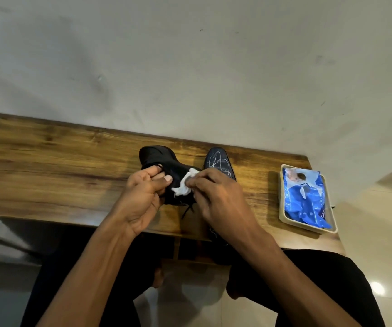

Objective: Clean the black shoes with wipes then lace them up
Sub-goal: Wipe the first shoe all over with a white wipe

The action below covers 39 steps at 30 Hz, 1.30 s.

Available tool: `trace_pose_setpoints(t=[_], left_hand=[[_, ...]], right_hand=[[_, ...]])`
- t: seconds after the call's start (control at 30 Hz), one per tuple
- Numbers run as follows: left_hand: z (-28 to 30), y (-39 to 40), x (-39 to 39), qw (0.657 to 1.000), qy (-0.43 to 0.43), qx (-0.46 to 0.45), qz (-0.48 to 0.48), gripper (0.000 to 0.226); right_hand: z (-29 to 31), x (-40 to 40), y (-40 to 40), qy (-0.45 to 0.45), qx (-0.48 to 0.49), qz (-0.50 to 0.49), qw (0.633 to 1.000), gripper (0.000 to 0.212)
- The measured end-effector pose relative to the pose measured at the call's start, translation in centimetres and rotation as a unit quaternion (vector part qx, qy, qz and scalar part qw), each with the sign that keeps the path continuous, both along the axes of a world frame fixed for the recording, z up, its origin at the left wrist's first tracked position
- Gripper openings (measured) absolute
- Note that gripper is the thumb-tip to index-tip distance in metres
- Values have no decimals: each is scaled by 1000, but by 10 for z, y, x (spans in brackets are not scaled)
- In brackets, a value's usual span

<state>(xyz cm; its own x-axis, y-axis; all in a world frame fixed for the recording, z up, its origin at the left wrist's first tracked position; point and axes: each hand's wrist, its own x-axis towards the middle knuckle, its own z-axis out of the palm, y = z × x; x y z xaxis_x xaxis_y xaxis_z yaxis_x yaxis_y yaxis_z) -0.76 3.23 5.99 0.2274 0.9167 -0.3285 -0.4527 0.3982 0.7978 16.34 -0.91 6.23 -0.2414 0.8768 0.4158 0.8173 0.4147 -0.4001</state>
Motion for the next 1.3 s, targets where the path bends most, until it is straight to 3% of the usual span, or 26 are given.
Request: trace_pose_setpoints(t=[0.17, 0.4, 0.6, 0.73, 0.87, 1.03, 1.2, 1.3], left_hand=[[2, -3, 11, 999, -33, -5, 34, 44], [6, -8, 18, 998, -49, 8, 23, 25], [9, -7, 18, 991, -115, -8, 62, 26], [7, -8, 17, 989, -133, -11, 64, 23], [10, -9, 14, 985, -153, -2, 76, 47], [17, -8, 16, 980, -177, -21, 87, 16], [27, -12, 23, 970, -212, -42, 110, 48], [26, -11, 22, 968, -220, -49, 106, 49]], right_hand=[[8, 10, 11, 4, 27, -70, 997, 23], [5, -11, 3, -22, 38, -16, 999, 24], [9, 15, 14, 8, 64, -91, 994, 22], [10, -8, 1, -1, 78, -47, 996, 25], [10, -22, -9, -16, 97, 18, 995, 26], [19, 2, 8, 26, 149, -34, 988, 22], [24, 15, 18, 28, 161, -77, 984, 21], [21, 7, 13, 32, 160, -77, 984, 22]])
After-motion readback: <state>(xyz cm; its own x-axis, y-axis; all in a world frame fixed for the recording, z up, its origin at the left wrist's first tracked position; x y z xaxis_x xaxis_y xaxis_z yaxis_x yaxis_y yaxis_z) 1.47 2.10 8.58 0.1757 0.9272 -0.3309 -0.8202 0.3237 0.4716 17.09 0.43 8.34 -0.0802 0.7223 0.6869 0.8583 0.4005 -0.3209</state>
